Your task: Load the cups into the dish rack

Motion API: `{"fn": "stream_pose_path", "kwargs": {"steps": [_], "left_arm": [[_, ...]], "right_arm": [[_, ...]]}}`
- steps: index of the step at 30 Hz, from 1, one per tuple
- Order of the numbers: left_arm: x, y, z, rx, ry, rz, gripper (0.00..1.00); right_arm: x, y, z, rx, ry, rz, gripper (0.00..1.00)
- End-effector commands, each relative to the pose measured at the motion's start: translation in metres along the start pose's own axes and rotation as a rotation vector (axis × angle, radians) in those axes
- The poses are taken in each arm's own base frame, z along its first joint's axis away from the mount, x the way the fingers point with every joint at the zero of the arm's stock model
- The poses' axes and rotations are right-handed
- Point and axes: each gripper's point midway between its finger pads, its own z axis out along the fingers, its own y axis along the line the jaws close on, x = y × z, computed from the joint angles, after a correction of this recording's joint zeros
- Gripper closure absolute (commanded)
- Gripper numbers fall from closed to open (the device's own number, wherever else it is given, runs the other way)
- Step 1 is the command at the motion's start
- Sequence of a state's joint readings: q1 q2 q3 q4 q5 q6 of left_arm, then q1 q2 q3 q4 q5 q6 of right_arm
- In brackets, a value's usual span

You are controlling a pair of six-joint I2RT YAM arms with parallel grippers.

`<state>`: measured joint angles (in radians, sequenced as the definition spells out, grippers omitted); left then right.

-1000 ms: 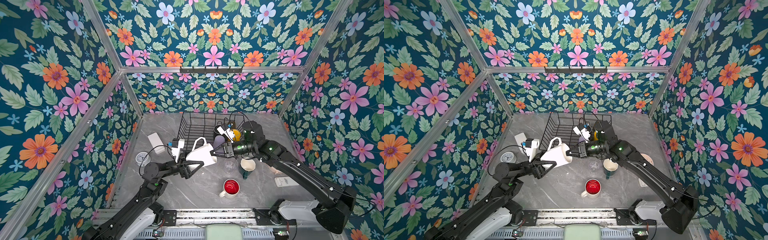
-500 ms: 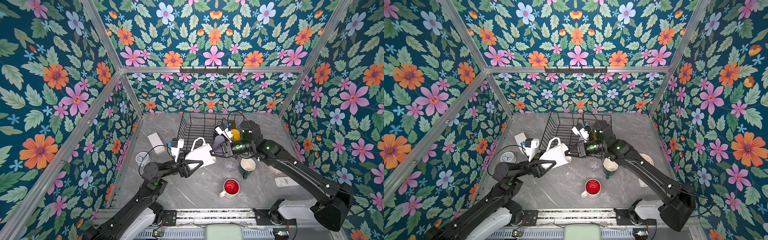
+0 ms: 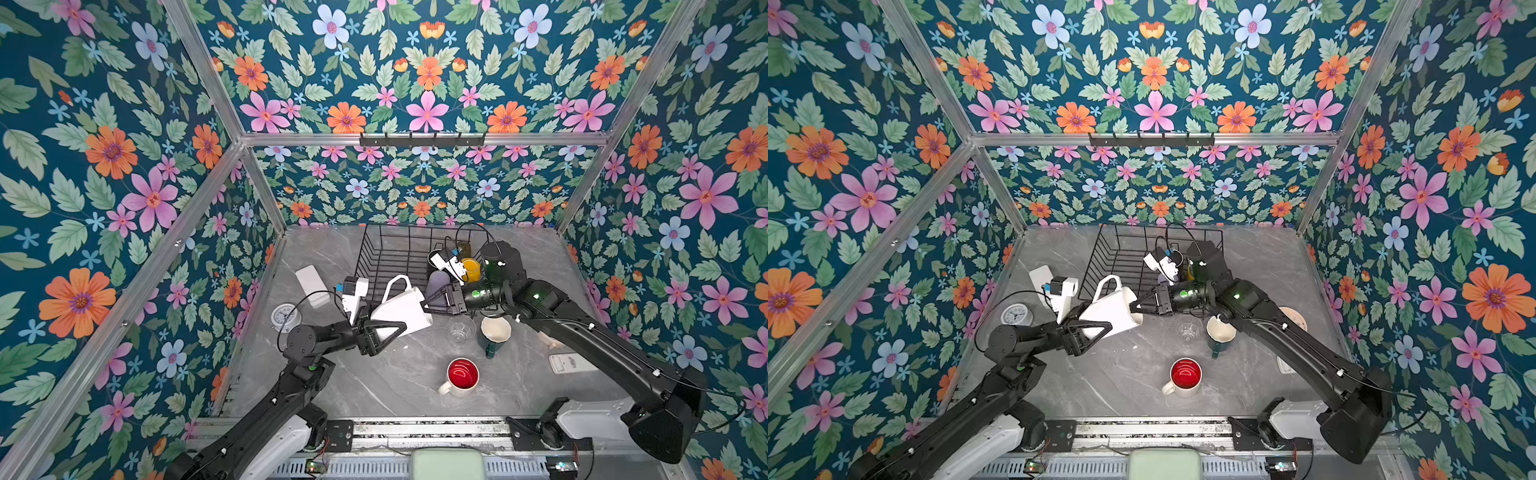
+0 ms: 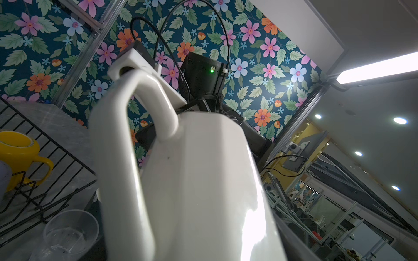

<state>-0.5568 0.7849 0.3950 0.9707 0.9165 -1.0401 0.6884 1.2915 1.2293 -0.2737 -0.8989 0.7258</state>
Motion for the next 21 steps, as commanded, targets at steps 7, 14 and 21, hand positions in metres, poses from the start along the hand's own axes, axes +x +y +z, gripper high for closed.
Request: {"fn": "stream_pose_path", "kwargs": {"steps": [7, 14, 21], "left_arm": [[-0.009, -0.017, 0.000, 0.031, -0.019, 0.067, 1.00], [-0.015, -0.017, 0.000, 0.001, -0.034, 0.087, 1.00], [-0.020, 0.007, 0.003, -0.165, -0.005, 0.092, 1.00]], "right_arm": [[-0.011, 0.003, -0.007, 0.030, -0.070, -0.035, 0.81], [-0.013, 0.002, -0.019, 0.046, -0.108, -0.032, 0.65], [-0.017, -0.027, -0.060, 0.213, -0.252, 0.020, 0.52]]}}
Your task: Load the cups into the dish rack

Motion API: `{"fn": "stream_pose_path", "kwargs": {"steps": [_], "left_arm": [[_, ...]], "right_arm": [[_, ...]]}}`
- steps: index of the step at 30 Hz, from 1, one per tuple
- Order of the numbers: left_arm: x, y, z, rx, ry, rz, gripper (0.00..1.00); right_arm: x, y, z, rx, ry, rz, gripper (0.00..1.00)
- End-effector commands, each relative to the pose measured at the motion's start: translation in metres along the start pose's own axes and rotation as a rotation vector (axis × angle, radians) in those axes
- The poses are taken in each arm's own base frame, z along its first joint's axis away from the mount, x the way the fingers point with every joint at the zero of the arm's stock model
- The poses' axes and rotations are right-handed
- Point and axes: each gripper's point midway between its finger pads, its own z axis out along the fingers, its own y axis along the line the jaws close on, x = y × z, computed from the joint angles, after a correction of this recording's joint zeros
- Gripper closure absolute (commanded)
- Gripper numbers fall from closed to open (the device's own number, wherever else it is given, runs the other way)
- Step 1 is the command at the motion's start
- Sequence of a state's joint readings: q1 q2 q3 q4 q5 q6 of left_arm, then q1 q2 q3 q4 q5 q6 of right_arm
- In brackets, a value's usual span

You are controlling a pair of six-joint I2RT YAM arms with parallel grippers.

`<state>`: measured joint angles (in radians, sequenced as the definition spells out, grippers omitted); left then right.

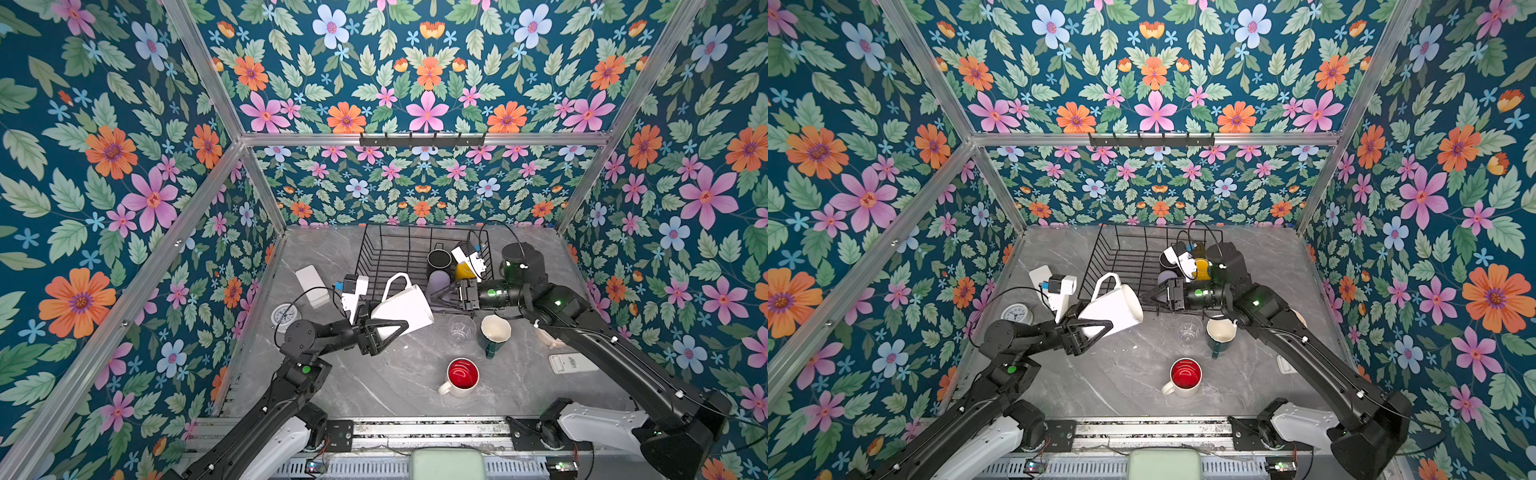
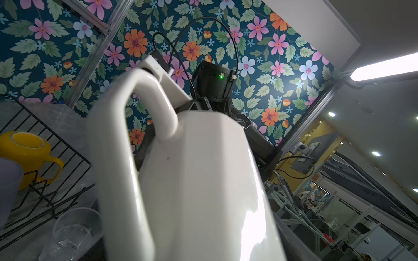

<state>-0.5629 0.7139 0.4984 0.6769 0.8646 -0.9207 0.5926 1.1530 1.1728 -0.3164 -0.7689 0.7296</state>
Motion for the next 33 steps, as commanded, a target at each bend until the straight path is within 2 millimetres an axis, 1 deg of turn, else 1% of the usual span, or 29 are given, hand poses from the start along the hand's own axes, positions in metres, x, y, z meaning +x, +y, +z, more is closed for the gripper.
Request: {"fn": "stream_pose_path", "kwargs": {"steps": [1, 4, 7, 10, 12, 14, 20, 26, 31, 33], "left_arm": [[-0.007, 0.011, 0.001, -0.094, 0.001, 0.074, 1.00], [-0.012, 0.022, 0.002, -0.197, 0.034, 0.094, 1.00], [-0.018, 0.034, 0.004, -0.294, 0.079, 0.097, 1.00], [-0.023, 0.051, 0.006, -0.402, 0.131, 0.088, 1.00], [-0.026, 0.063, 0.006, -0.471, 0.162, 0.090, 1.00], [-0.031, 0.074, 0.006, -0.535, 0.187, 0.093, 1.00], [-0.042, 0.121, 0.004, -0.744, 0.312, 0.081, 1.00], [-0.057, 0.176, -0.004, -0.942, 0.433, 0.067, 1.00], [-0.075, 0.223, -0.013, -1.123, 0.541, 0.115, 1.00], [-0.080, 0.238, -0.012, -1.164, 0.578, 0.132, 1.00]], "right_arm": [[-0.005, -0.027, -0.021, 0.160, -0.097, 0.019, 0.47], [-0.003, -0.044, -0.046, 0.325, -0.171, -0.007, 0.35], [-0.002, -0.052, -0.070, 0.435, -0.241, -0.041, 0.26], [0.001, -0.054, -0.085, 0.478, -0.288, -0.072, 0.20], [0.003, -0.055, -0.092, 0.497, -0.305, -0.082, 0.18], [0.006, -0.056, -0.096, 0.513, -0.309, -0.087, 0.17], [0.010, -0.057, -0.102, 0.530, -0.306, -0.104, 0.15], [0.016, -0.059, -0.105, 0.533, -0.303, -0.112, 0.14], [0.021, -0.060, -0.108, 0.543, -0.298, -0.111, 0.14], [0.023, -0.061, -0.109, 0.541, -0.299, -0.110, 0.14]]}}
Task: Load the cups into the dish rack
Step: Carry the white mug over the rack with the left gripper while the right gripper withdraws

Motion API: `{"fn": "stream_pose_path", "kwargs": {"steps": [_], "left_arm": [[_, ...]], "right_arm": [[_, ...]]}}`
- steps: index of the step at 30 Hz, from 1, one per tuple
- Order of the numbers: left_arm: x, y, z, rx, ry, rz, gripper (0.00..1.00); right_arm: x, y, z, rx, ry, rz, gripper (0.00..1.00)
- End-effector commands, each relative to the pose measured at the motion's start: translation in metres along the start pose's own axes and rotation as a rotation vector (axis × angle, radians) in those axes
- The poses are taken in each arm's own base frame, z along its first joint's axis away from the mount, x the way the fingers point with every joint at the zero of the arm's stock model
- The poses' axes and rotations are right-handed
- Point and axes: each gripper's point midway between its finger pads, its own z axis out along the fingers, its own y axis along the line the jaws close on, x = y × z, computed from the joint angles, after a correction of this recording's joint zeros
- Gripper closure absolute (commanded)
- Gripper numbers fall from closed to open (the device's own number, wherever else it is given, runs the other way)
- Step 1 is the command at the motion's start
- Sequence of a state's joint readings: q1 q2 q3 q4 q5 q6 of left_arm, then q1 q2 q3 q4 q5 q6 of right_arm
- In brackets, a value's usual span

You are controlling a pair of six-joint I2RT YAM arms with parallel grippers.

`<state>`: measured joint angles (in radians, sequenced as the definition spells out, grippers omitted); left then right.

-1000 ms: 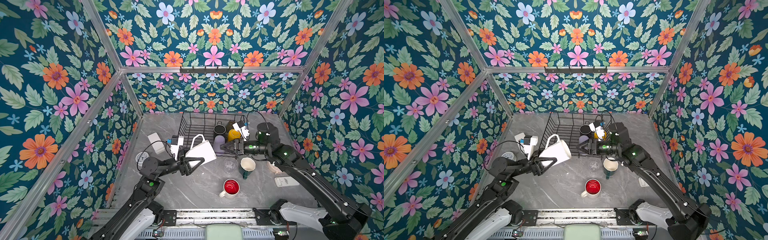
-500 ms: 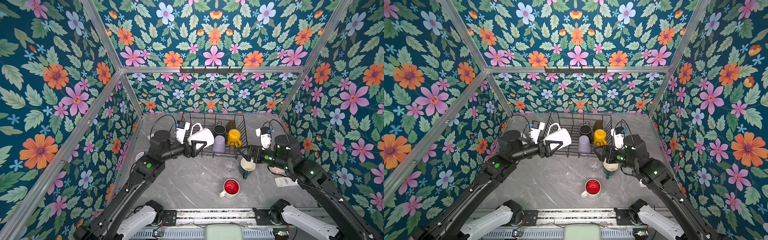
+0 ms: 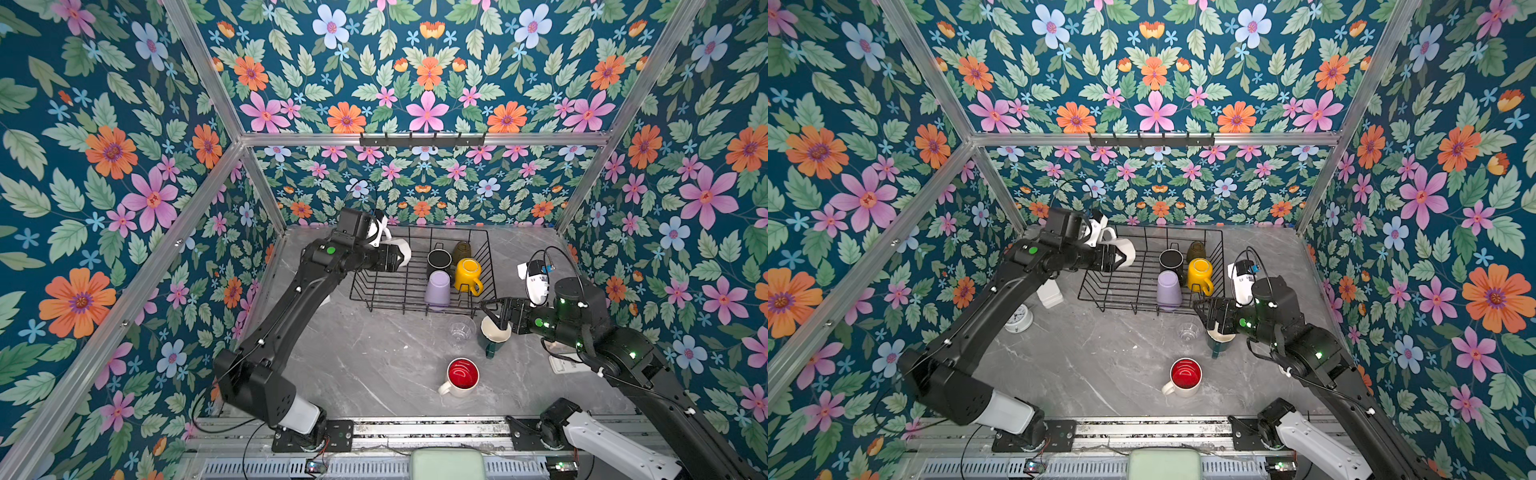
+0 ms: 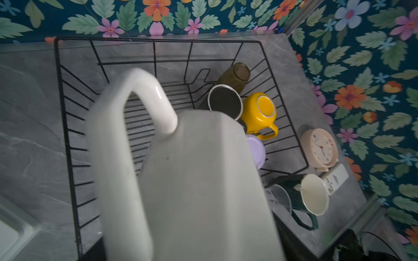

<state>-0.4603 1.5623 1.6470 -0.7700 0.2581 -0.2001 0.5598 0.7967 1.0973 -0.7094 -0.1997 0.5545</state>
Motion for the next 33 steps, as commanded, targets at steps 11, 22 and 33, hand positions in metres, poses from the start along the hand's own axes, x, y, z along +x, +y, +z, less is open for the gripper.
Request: {"fn": "stream_pose_path", "kwargs": {"steps": [11, 22, 33], "left_arm": [[-0.015, 0.066, 0.075, -0.313, 0.214, 0.152, 1.00], [-0.009, 0.095, 0.124, -0.402, 0.283, 0.202, 1.00], [0.005, 0.118, 0.155, -0.421, 0.360, 0.226, 1.00]], "right_arm": [[0.017, -0.011, -0.007, 0.012, 0.007, 0.009, 0.12], [0.026, -0.012, -0.004, -0.013, 0.017, 0.052, 0.11], [0.033, -0.012, -0.003, -0.040, 0.018, 0.103, 0.11]]}}
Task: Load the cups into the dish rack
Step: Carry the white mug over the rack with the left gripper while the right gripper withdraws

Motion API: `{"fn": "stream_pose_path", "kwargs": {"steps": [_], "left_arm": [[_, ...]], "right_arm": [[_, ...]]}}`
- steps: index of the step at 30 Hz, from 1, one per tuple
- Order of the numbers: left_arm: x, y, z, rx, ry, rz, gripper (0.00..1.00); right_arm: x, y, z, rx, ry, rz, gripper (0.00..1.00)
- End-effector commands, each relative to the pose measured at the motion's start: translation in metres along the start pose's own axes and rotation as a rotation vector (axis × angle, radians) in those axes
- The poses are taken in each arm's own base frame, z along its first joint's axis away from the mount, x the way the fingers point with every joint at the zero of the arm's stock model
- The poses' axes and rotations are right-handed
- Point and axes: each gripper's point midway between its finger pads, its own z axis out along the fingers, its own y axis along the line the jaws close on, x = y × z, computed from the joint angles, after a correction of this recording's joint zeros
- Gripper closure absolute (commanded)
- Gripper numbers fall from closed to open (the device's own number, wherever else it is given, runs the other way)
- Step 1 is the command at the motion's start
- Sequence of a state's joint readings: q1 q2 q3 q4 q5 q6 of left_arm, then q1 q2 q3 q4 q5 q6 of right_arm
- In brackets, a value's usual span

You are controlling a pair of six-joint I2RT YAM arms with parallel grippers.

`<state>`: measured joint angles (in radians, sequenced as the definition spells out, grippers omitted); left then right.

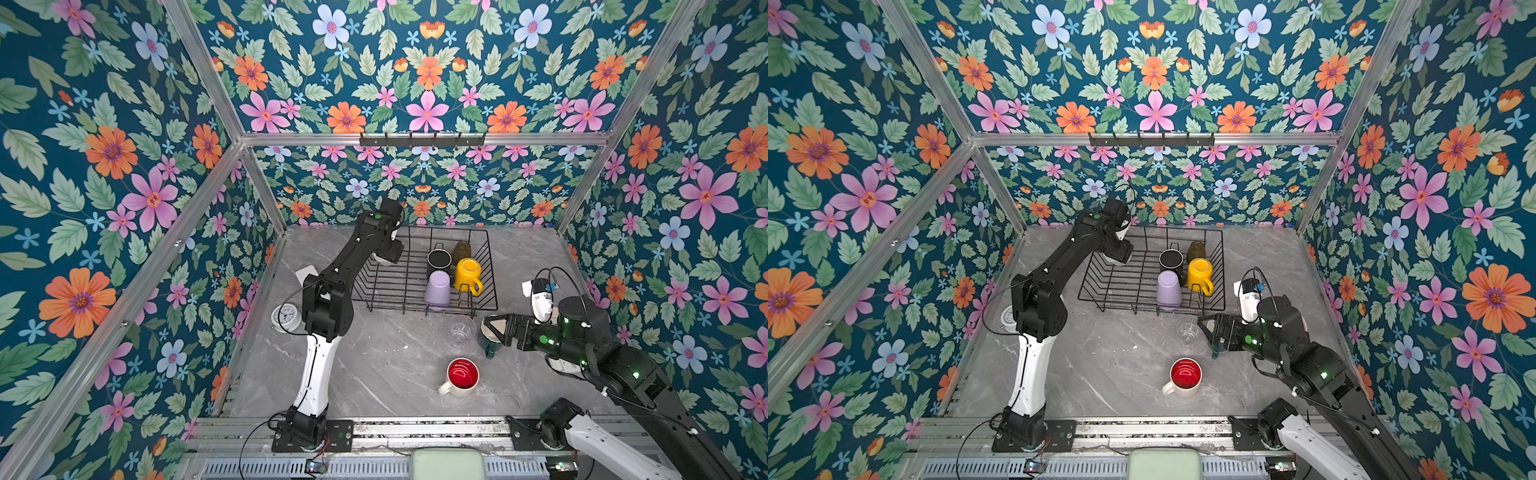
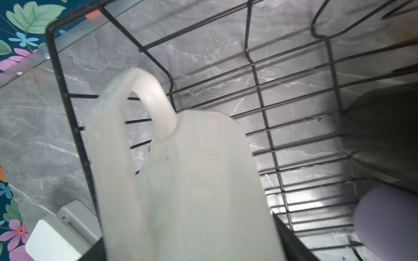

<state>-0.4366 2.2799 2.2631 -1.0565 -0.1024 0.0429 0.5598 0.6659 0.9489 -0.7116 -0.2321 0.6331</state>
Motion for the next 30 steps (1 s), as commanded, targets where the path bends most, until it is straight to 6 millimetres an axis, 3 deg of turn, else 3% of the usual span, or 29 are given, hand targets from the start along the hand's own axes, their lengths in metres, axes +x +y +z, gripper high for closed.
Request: {"fn": "stream_pose_path", "kwargs": {"steps": [1, 19, 21, 26, 30], "left_arm": [[0.000, 0.010, 0.004, -0.024, 0.004, 0.007, 1.00], [0.009, 0.008, 0.046, -0.039, 0.059, 0.001, 1.00], [0.008, 0.009, 0.047, -0.039, 0.055, -0.007, 0.89], [0.006, 0.010, 0.049, -0.033, 0.048, -0.022, 0.40], [0.006, 0.008, 0.050, -0.025, 0.045, -0.017, 0.24]], "right_arm": [[-0.004, 0.006, 0.001, -0.033, -0.017, 0.024, 0.11], [0.001, 0.004, 0.004, -0.038, -0.006, 0.053, 0.11], [0.001, 0.003, 0.004, -0.037, -0.006, 0.056, 0.11], [0.001, 0.003, 0.004, -0.036, -0.007, 0.055, 0.11], [0.001, 0.002, 0.005, -0.034, -0.007, 0.054, 0.11]]}}
